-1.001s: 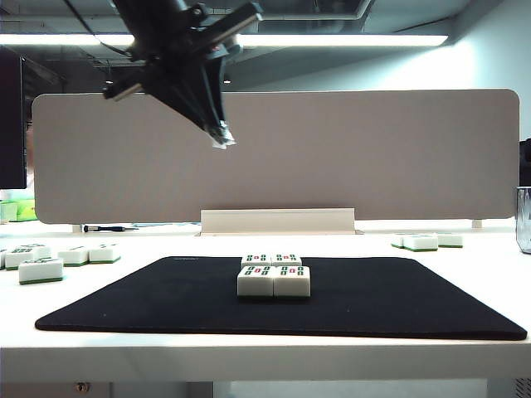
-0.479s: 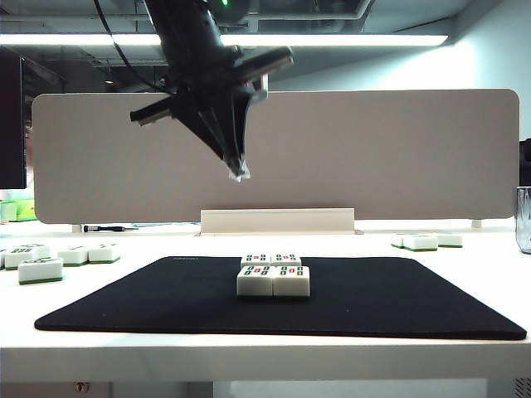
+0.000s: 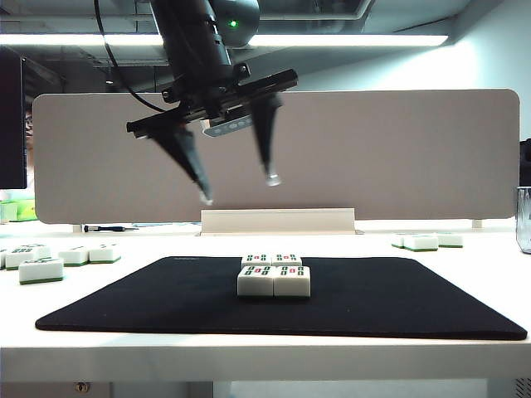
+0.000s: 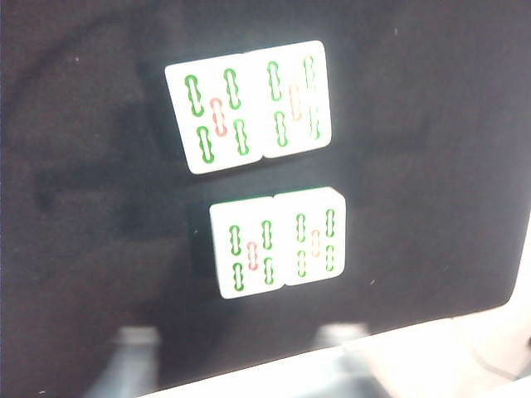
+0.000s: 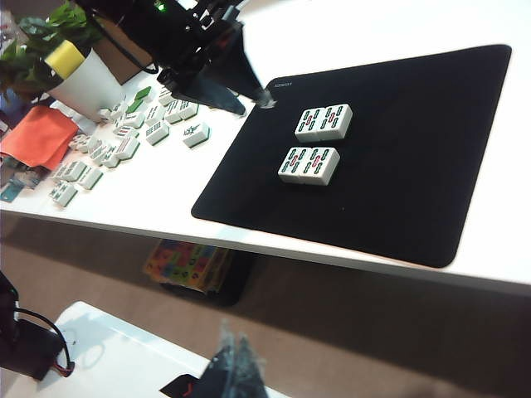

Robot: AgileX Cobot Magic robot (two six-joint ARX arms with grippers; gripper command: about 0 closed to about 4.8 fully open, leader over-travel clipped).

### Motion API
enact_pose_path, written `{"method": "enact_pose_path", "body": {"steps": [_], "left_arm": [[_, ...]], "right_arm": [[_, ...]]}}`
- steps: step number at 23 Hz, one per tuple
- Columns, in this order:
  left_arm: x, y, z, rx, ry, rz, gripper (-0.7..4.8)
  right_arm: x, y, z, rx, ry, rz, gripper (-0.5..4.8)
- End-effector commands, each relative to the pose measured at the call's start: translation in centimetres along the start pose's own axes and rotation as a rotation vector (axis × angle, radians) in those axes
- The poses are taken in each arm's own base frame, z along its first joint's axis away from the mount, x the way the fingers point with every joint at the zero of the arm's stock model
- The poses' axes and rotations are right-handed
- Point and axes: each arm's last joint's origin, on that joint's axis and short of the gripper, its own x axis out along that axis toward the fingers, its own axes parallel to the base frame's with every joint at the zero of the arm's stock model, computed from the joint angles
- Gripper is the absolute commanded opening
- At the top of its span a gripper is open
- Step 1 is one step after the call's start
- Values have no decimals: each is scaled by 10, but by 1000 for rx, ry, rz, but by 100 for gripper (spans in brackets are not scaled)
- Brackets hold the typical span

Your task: Arrange four mahjong tiles into a neat stack, creating two layers of paired tiles.

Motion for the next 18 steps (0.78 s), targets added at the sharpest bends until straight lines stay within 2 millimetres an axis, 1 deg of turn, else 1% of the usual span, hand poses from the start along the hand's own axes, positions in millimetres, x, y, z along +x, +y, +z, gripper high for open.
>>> {"method": "enact_pose_path", "body": {"steps": [1,4,5,6,7,8,10,13,15,18], "left_arm": [[0,-11,0,3,-41,-24,355],[6,-26,-3,35,-93,-7,355],[12,-35,-6,61,-111,13,379],[15,-37,-7,67,-111,19,402],[25,-43,-10,77,-95,36,437],[33,-46,-11,68,-79,49,437],[47,-47,-13,70,-54,95,437],[62,-44,-12,23,-11,132,436],[69,-43,-12,-1,7,146,436],[75,-41,-12,-7,22,159,436]], "right_arm": [[-2,1,-1,-31,-20,2,-1],[-2,1,0,-35,-25,3,-1],[-2,1,0,-35,-25,3,-1],[-2,1,0,-35,-25,3,-1],[-2,1,0,-35,-25,3,-1],[-2,1,0,-35,-25,4,-1],[-2,1,0,-35,-24,4,-1],[-2,1,0,-35,-25,4,-1],[-2,1,0,-35,-24,4,-1],[-2,1,0,-35,-24,4,-1]]}}
